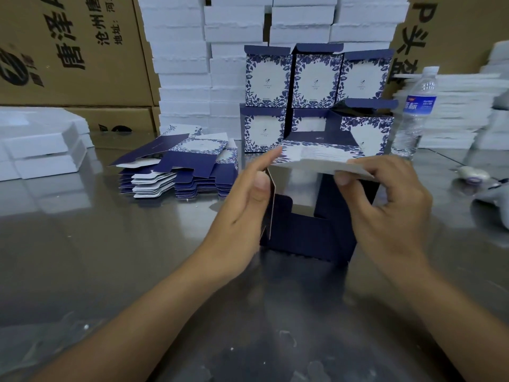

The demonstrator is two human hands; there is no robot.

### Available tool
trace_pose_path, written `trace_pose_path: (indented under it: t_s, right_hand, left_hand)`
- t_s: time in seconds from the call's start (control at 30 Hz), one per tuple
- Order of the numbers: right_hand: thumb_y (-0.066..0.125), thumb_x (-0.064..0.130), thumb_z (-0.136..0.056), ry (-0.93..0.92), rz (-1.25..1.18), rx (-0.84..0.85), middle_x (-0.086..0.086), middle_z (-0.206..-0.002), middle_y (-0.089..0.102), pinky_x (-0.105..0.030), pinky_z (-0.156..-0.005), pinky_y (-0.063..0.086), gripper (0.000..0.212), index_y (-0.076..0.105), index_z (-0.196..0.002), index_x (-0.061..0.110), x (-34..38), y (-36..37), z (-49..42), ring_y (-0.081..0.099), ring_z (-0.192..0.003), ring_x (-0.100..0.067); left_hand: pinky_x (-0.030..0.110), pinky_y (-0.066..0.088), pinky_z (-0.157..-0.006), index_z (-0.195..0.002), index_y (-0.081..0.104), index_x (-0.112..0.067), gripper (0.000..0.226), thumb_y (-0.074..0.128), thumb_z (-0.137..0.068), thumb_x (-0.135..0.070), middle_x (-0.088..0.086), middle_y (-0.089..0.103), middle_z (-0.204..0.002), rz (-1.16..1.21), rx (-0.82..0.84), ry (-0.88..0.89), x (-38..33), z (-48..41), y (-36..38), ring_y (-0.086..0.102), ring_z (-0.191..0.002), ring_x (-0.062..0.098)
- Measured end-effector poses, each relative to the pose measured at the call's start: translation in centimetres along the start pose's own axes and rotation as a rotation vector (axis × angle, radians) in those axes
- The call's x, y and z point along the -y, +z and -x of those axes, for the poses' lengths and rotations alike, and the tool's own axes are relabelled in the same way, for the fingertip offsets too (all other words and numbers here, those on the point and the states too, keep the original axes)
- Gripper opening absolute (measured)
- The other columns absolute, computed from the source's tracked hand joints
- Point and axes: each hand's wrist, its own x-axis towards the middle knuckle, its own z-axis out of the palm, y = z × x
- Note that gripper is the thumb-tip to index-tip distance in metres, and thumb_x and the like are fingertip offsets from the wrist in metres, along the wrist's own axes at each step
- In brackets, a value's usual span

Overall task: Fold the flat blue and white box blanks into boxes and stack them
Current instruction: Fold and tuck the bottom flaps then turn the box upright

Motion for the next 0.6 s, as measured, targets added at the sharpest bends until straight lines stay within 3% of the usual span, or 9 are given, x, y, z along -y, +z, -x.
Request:
trace_pose_path:
  t_s: [0.07,0.1,0.2,0.3,0.37,0.47,0.6]
  right_hand:
    - [0.052,0.044,-0.088,-0.005,-0.024,-0.025,0.017,-0.074,0.047,-0.007,-0.071,0.031,0.025,0.057,-0.079,0.021,0.2,-0.1,-0.1,0.041,-0.077,-0.004]
    - [0.051,0.046,-0.088,-0.007,-0.034,-0.024,0.021,-0.074,0.044,-0.006,-0.07,0.03,0.025,0.052,-0.079,0.023,0.3,-0.1,-0.2,0.038,-0.075,-0.002]
    - [0.047,0.048,-0.089,-0.027,-0.08,-0.006,0.023,-0.077,0.041,-0.006,-0.07,0.03,0.025,0.049,-0.081,0.024,0.7,-0.1,-0.1,0.037,-0.073,-0.001]
    - [0.044,0.048,-0.091,-0.053,-0.131,0.021,0.024,-0.077,0.044,-0.008,-0.07,0.032,0.023,0.051,-0.081,0.03,1.0,-0.2,-0.1,0.043,-0.07,0.003]
    - [0.043,0.048,-0.091,-0.061,-0.148,0.037,0.025,-0.077,0.045,-0.008,-0.07,0.032,0.017,0.048,-0.082,0.035,1.2,-0.3,-0.1,0.046,-0.074,0.009]
    - [0.043,0.049,-0.091,-0.056,-0.152,0.056,0.023,-0.078,0.046,-0.009,-0.07,0.033,0.018,0.049,-0.082,0.034,1.2,-0.3,-0.1,0.046,-0.075,0.008]
    - [0.046,0.047,-0.089,-0.022,-0.206,0.124,0.014,-0.084,0.056,-0.016,-0.075,0.04,0.02,0.057,-0.086,0.031,1.4,-0.3,-0.1,0.053,-0.079,-0.007]
  left_hand:
    - [0.016,0.037,-0.102,-0.132,0.033,-0.057,0.044,0.043,-0.089,-0.055,-0.03,0.047,-0.131,-0.004,0.019,0.035,0.2,0.7,-0.1,0.043,-0.126,-0.005]
    - [0.017,0.041,-0.099,-0.129,0.034,-0.056,0.045,0.05,-0.087,-0.051,-0.026,0.05,-0.126,-0.014,-0.011,0.028,0.6,1.0,-0.3,0.048,-0.121,-0.004]
    - [0.036,0.048,-0.091,-0.105,0.043,-0.043,0.036,0.056,-0.075,-0.058,-0.017,0.058,-0.105,-0.114,-0.127,0.014,1.1,0.6,-0.2,0.057,-0.103,0.006]
    - [0.024,0.043,-0.069,-0.076,0.042,-0.032,0.031,0.053,-0.074,-0.062,-0.011,0.057,-0.079,-0.283,-0.199,0.036,1.3,0.5,-0.5,0.056,-0.076,0.006]
    - [0.024,0.039,-0.06,-0.067,0.038,-0.027,0.039,0.05,-0.077,-0.063,-0.007,0.053,-0.07,-0.407,-0.225,0.086,1.4,0.6,-0.8,0.05,-0.065,0.006]
    - [0.031,0.038,-0.058,-0.062,0.034,-0.025,0.043,0.044,-0.081,-0.062,-0.007,0.05,-0.065,-0.535,-0.244,0.135,1.1,0.6,-0.8,0.045,-0.062,0.012]
    - [0.039,0.035,-0.054,-0.065,0.041,-0.013,0.046,0.044,-0.086,-0.054,0.001,0.043,-0.054,-0.583,-0.29,0.157,1.0,0.6,-0.9,0.041,-0.057,0.02]
